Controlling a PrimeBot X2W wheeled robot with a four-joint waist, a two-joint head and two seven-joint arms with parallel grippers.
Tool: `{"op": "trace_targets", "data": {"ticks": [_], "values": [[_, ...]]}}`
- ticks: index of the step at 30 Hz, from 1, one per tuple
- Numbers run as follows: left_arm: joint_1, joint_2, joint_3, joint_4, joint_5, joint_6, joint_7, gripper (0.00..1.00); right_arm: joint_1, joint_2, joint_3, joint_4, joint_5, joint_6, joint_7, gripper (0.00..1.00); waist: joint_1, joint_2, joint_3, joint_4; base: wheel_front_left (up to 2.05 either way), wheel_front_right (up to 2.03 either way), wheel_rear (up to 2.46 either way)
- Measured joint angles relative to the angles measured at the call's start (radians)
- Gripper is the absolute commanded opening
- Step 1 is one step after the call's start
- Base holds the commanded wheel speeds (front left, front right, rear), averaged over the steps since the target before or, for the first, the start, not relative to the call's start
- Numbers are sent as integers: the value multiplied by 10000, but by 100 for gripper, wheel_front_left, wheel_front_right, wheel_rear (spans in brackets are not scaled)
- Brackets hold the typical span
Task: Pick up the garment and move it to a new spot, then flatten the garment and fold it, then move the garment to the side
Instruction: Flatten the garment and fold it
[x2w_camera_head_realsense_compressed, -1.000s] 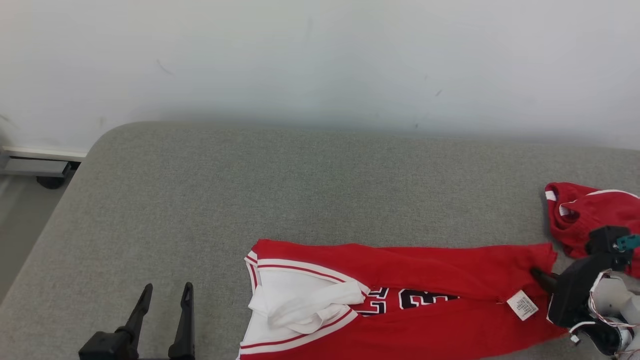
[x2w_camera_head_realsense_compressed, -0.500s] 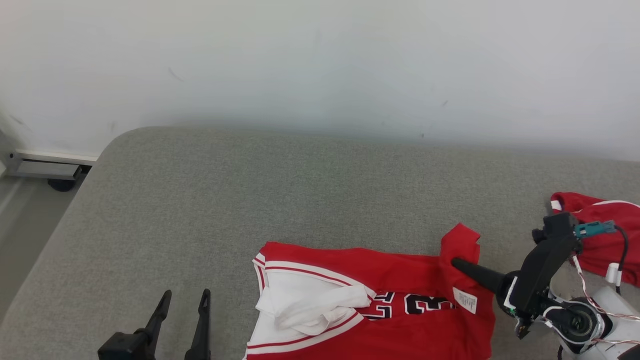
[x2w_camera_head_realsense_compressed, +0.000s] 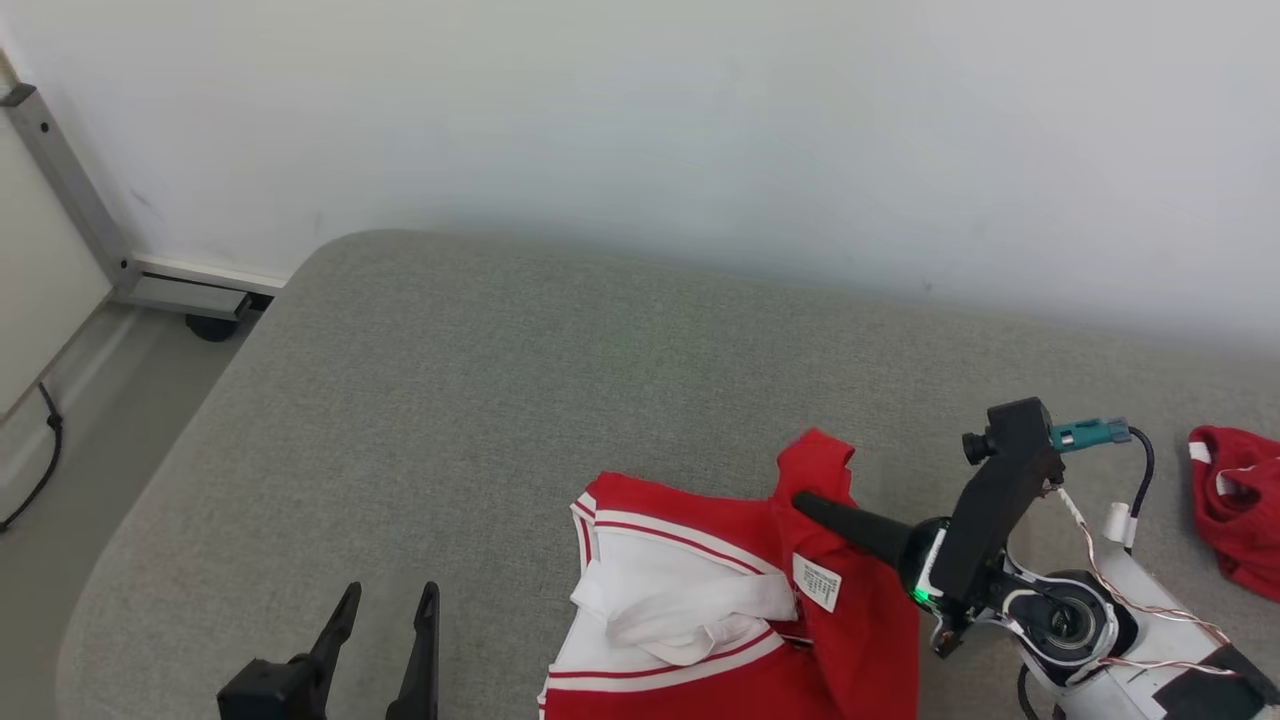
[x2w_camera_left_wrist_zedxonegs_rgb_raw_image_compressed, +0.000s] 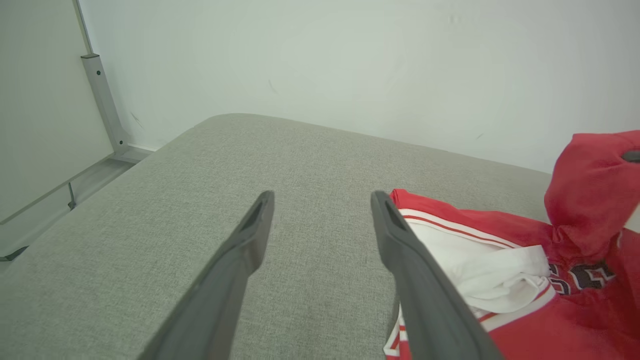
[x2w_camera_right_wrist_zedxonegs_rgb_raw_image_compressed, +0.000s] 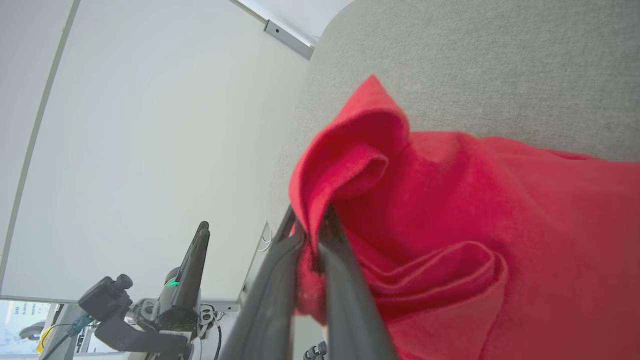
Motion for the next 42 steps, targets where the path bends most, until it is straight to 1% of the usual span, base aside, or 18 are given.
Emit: {"op": "trace_targets", "data": {"ticks": [7,12,16,21,26,27,28,33,38,39,42], "values": [[-217,-90,-102,42,0,-8,88,100,-455,575,236,142,-288,-481,-255,0,0,0,36,440,0,0,0],[-411,-186,-171,125,-2,-27,146,100,-643,941,464,520,-575,-794,-466,0,1,0,66,697,0,0,0],[-440,-272,-278,255,-2,-105,173,100,-819,1212,564,949,-838,-1118,-767,0,0,0,103,890,0,0,0],[-632,-355,-339,360,-6,-117,174,100,-1033,1553,677,1344,-895,-1244,-807,0,0,0,193,1095,0,0,0],[-691,-397,-345,510,-19,-192,201,100,-1144,1666,934,1898,-1147,-1384,-878,0,1,0,271,1298,0,0,0],[-724,-397,-330,546,-21,-190,199,100,-1246,1689,978,2033,-1189,-1425,-880,41,1,0,284,1326,0,0,0],[-753,-393,-314,573,-21,-190,199,100,-1310,1701,1011,2077,-1239,-1432,-901,100,1,0,293,1344,0,0,0],[-745,-337,-81,623,-50,-184,157,100,-1518,1847,1091,2380,-1429,-1429,-1057,100,0,0,283,1258,0,0,0],[-628,-293,33,616,-94,-178,81,100,-1570,1657,1087,2357,-1689,-1327,-1388,100,0,0,247,1028,0,0,0],[-529,-249,59,614,-94,-176,79,100,-1569,1315,1258,2278,-2111,-1244,-1555,100,0,0,241,918,0,0,0],[-529,-201,138,537,-94,-174,35,100,-1551,696,1409,2167,-2767,-1244,-1904,100,1,1,240,734,0,0,0]]}}
